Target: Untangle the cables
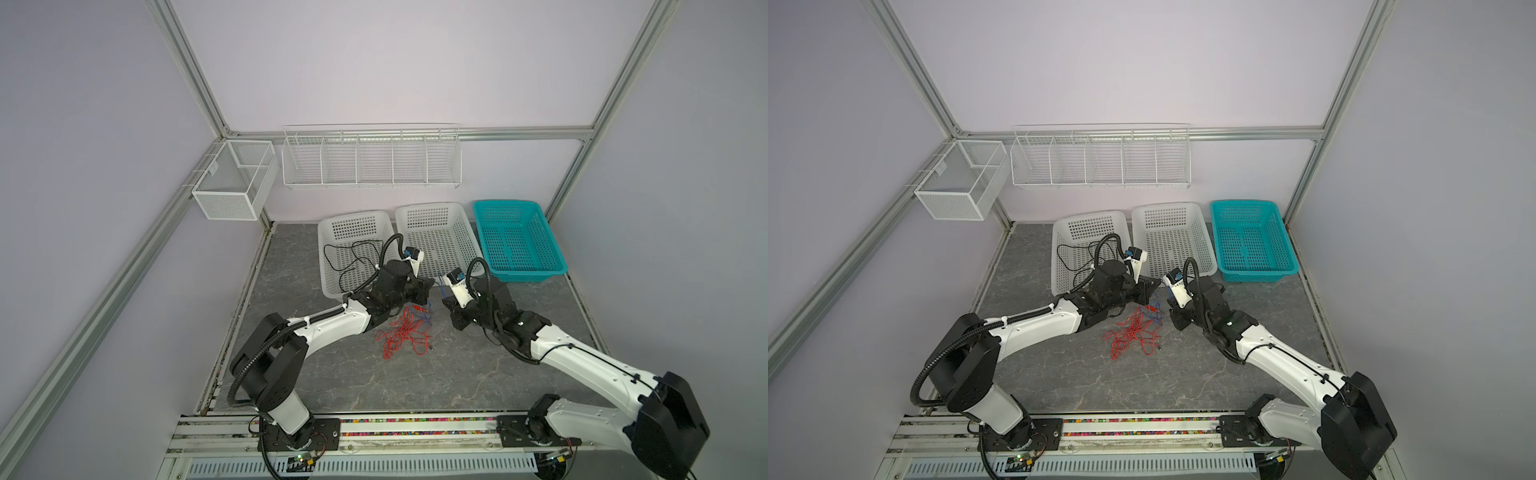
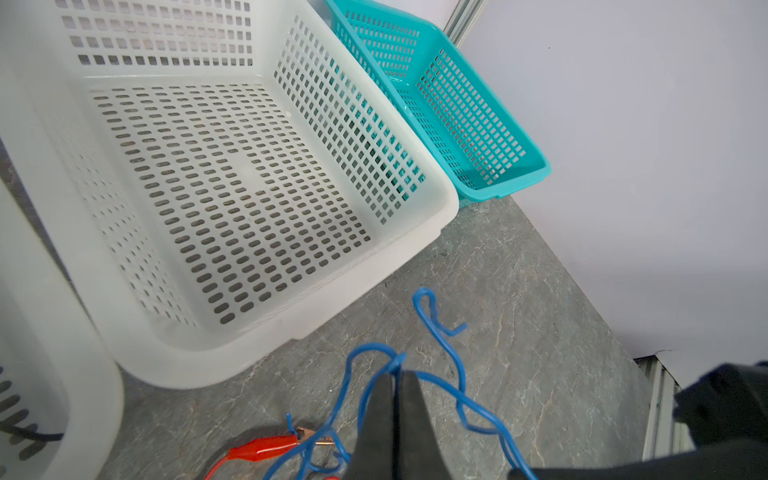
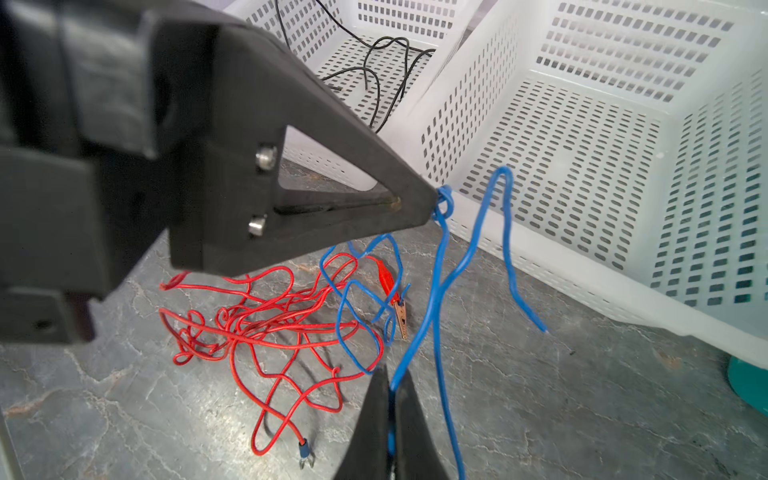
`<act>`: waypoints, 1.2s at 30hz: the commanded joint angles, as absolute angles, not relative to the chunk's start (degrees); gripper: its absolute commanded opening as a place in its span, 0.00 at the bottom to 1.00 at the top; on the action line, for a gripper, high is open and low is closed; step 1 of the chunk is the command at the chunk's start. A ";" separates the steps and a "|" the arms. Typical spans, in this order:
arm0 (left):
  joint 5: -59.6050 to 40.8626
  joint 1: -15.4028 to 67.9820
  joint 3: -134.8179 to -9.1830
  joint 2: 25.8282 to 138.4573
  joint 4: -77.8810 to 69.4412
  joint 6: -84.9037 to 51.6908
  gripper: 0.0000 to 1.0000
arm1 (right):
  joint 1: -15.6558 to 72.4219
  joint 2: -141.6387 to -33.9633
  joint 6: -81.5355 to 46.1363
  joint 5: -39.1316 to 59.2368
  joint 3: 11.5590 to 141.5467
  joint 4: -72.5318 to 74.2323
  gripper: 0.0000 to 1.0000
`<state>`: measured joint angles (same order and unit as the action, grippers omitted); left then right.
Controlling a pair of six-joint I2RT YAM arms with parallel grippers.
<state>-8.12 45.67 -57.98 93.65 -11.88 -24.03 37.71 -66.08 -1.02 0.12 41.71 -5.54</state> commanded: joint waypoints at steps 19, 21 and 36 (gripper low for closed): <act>4.61 38.11 -58.37 93.17 -13.34 -26.51 0.00 | 38.68 -51.25 -2.74 -6.99 35.48 -14.00 0.07; -0.78 38.14 -57.16 93.18 -16.92 -25.41 0.00 | 38.59 -52.62 -4.20 -7.87 36.39 -13.54 0.06; -13.96 41.83 -53.30 91.41 -19.89 -17.69 0.34 | 37.08 -58.79 -7.82 -10.94 46.52 -15.86 0.06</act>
<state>-10.35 40.62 -54.02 92.95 -18.61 -20.10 37.43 -58.22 -7.49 -10.52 44.97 -15.46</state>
